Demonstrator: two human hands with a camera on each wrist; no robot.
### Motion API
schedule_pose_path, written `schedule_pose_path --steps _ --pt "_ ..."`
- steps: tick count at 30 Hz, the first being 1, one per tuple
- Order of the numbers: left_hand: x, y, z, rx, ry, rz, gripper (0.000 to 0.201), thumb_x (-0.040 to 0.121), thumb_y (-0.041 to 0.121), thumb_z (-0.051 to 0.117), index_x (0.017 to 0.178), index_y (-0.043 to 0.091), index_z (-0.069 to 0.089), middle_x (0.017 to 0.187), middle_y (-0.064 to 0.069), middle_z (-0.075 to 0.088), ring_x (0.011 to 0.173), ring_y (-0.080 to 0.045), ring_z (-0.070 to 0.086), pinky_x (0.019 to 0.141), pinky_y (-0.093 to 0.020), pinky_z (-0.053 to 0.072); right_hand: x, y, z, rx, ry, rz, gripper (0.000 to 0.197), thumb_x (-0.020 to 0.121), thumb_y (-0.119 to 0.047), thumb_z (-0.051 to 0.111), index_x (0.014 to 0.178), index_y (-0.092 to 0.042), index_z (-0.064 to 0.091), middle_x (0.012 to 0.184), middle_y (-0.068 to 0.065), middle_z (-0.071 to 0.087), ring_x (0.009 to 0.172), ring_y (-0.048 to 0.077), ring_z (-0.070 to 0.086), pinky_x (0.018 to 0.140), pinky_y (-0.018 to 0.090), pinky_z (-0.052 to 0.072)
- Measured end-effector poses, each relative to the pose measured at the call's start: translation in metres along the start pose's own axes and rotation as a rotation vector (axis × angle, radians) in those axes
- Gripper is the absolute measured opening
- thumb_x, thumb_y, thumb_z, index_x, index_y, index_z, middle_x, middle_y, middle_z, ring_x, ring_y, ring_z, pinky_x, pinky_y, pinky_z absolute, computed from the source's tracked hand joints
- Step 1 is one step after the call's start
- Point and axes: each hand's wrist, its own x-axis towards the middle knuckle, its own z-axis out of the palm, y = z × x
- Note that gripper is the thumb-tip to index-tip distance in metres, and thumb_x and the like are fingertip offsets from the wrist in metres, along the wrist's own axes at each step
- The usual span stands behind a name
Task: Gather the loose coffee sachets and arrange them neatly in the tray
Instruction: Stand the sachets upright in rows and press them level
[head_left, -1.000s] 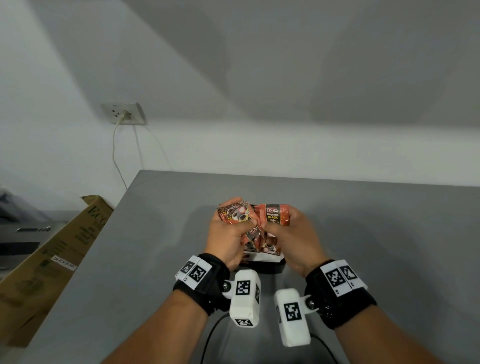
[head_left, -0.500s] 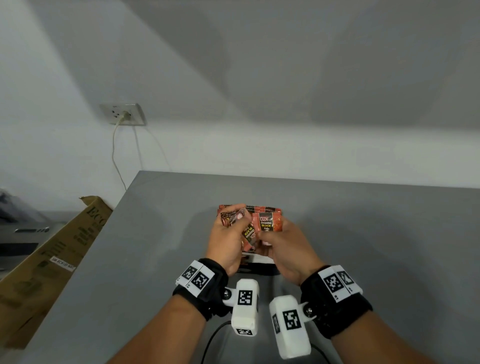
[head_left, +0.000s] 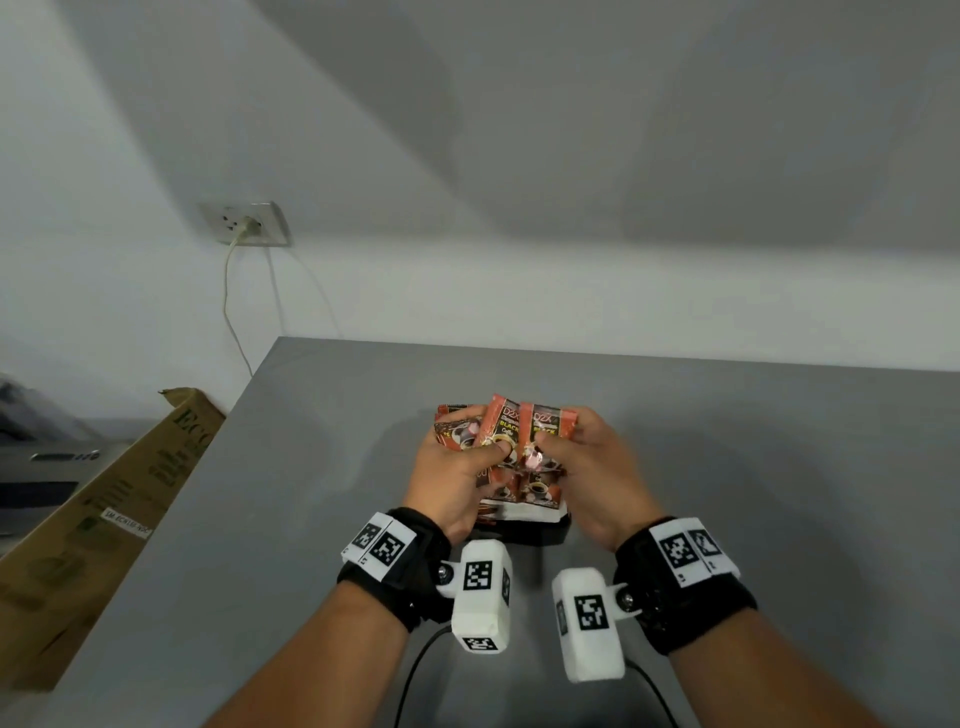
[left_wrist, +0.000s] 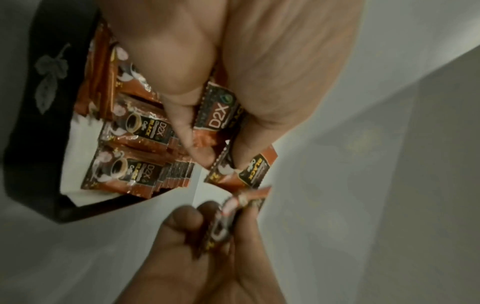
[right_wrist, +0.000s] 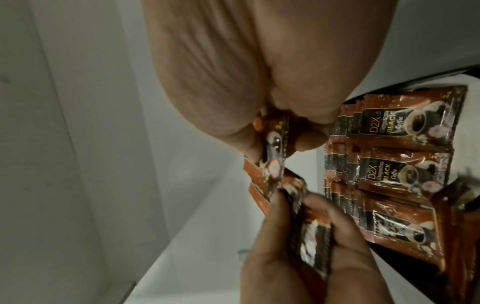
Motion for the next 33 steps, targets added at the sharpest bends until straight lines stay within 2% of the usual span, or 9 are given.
schedule_pose_path --steps 4,8,13,15,18,21,24,29,33 --pt "-0.002 -0.002 0.010 -0.062 -0.046 -0.031 0.040 0.085 -0.015 0.061 0.113 0.013 0.063 0.095 -0.011 0.073 0.081 -0.025 0.071 0.060 -0.033 0.056 0.002 0.002 0.010 0.032 -0.007 0.090 0.020 0.100 0.001 0.052 0.116 -0.009 0.060 0.108 0.015 0.075 0.088 0.022 0.074 0.065 0.032 0.058" --pt "-0.004 -0.002 0.011 -0.091 -0.072 -0.041 0.038 0.087 -0.016 0.056 0.113 0.012 0.064 0.097 -0.014 0.073 0.082 -0.028 0.071 0.059 -0.034 0.056 0.001 0.001 0.011 0.098 -0.089 0.123 0.027 0.100 0.002 0.047 0.114 -0.005 0.070 0.106 0.017 0.077 0.086 0.024 0.074 0.061 0.031 0.057" --pt "-0.001 0.001 0.003 -0.183 0.006 -0.083 0.042 0.089 -0.007 0.040 0.122 0.006 0.063 0.089 -0.017 0.069 0.069 -0.025 0.066 0.055 -0.032 0.051 0.008 -0.005 0.000 0.218 0.087 0.096 0.027 0.099 0.007 0.043 0.104 -0.005 0.067 0.089 0.015 0.070 0.069 0.019 0.061 0.059 0.029 0.047" --pt "0.000 0.005 0.002 -0.160 0.021 -0.047 0.040 0.089 -0.013 0.045 0.120 0.006 0.062 0.085 -0.014 0.069 0.068 -0.024 0.067 0.054 -0.033 0.055 0.004 -0.003 -0.004 0.225 0.064 0.110 0.026 0.099 0.007 0.044 0.105 -0.005 0.066 0.084 0.013 0.067 0.064 0.016 0.057 0.057 0.028 0.045" --pt "0.001 0.003 0.005 -0.132 0.074 0.036 0.046 0.082 -0.024 0.055 0.114 0.009 0.059 0.097 -0.018 0.068 0.079 -0.028 0.069 0.067 -0.038 0.059 -0.010 0.010 0.003 0.181 -0.048 0.165 0.024 0.100 0.006 0.045 0.110 -0.003 0.066 0.086 0.015 0.066 0.065 0.017 0.056 0.055 0.028 0.047" --pt "0.003 -0.001 0.009 -0.121 0.141 0.096 0.051 0.077 -0.027 0.060 0.111 0.011 0.059 0.099 -0.019 0.067 0.086 -0.031 0.068 0.077 -0.043 0.059 -0.015 0.020 0.011 0.164 -0.071 0.177 0.024 0.100 0.003 0.049 0.117 -0.004 0.065 0.095 0.014 0.074 0.076 0.021 0.064 0.062 0.031 0.053" --pt "0.004 -0.004 0.009 -0.125 0.168 0.123 0.051 0.075 -0.026 0.064 0.107 0.013 0.060 0.098 -0.019 0.068 0.087 -0.033 0.067 0.070 -0.041 0.059 -0.013 0.016 0.014 0.134 -0.068 0.099 0.027 0.100 0.005 0.050 0.115 -0.007 0.068 0.103 0.011 0.078 0.086 0.023 0.073 0.073 0.036 0.057" --pt "0.003 -0.005 0.010 -0.125 0.121 0.109 0.041 0.084 -0.018 0.063 0.110 0.013 0.059 0.099 -0.017 0.067 0.085 -0.028 0.067 0.071 -0.039 0.060 -0.012 0.007 0.014 0.124 -0.101 0.054 0.028 0.098 0.009 0.050 0.111 -0.007 0.069 0.099 0.011 0.078 0.083 0.020 0.075 0.066 0.034 0.060" --pt "0.000 0.004 0.006 -0.043 0.040 0.022 0.030 0.093 -0.008 0.057 0.118 0.009 0.060 0.101 -0.017 0.069 0.080 -0.027 0.069 0.062 -0.036 0.059 -0.011 0.005 0.014 0.047 -0.062 0.064 0.027 0.096 0.008 0.053 0.115 -0.005 0.066 0.103 0.017 0.077 0.085 0.026 0.074 0.069 0.038 0.060"
